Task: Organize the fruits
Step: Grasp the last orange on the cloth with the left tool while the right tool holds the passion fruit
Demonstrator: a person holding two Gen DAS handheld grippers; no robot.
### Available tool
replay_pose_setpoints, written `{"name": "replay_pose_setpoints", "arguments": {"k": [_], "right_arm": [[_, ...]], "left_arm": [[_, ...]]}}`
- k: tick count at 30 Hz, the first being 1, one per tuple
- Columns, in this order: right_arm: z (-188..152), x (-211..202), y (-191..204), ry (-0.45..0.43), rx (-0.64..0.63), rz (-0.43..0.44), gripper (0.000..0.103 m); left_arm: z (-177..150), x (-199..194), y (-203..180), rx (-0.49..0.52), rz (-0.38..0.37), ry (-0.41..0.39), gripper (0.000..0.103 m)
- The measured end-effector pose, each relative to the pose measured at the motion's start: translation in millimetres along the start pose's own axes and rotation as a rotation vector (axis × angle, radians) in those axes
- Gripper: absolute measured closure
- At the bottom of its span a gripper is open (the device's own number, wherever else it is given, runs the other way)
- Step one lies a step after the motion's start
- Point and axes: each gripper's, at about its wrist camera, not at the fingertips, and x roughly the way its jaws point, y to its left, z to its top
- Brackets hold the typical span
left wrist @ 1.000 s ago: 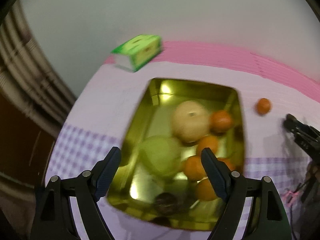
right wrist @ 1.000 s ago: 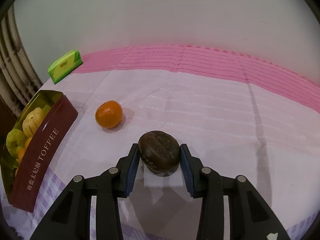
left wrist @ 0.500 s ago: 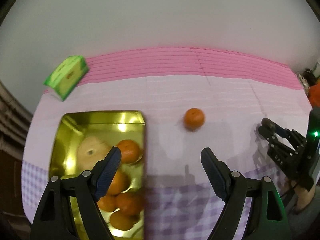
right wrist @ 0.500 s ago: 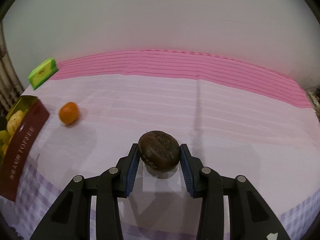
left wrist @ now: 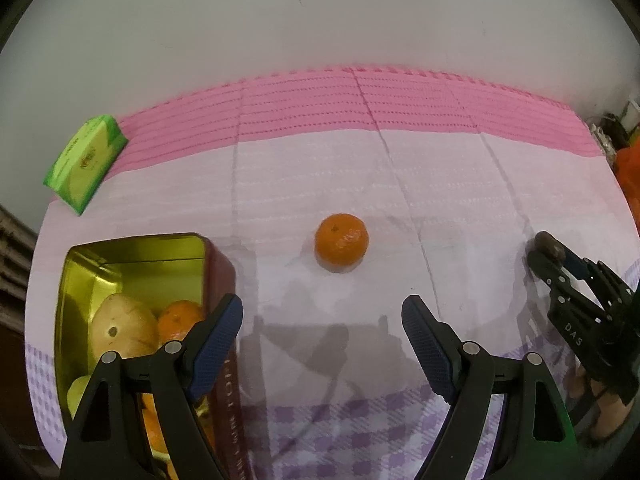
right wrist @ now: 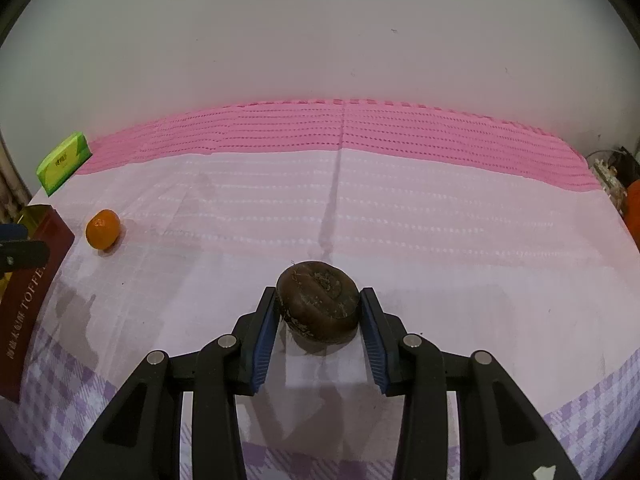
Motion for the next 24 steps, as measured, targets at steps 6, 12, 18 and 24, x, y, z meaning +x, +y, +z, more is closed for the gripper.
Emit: {"name": "replay_pose_setpoints", "arguments": {"k": [6, 12, 18, 24], "right_arm": [[-4, -1, -7, 0.007, 0.022, 0.011, 0.065], [-5, 1, -9, 0.015, 0.026, 0.025, 0.065], [-5, 1, -10, 0.019, 0.028, 0.031, 0.065], [-5, 2, -10, 0.021, 0.029, 0.033, 0.065]], "left_arm": [[7, 11, -3, -0.025, -0.035, 0.016, 0.025], [17, 22, -10, -0.004, -0.022, 0.021, 0.048], [25, 32, -13, 0.007, -0.024, 0.023, 0.056], [30, 40, -18, 0.027, -0.020, 0.029, 0.056]]}}
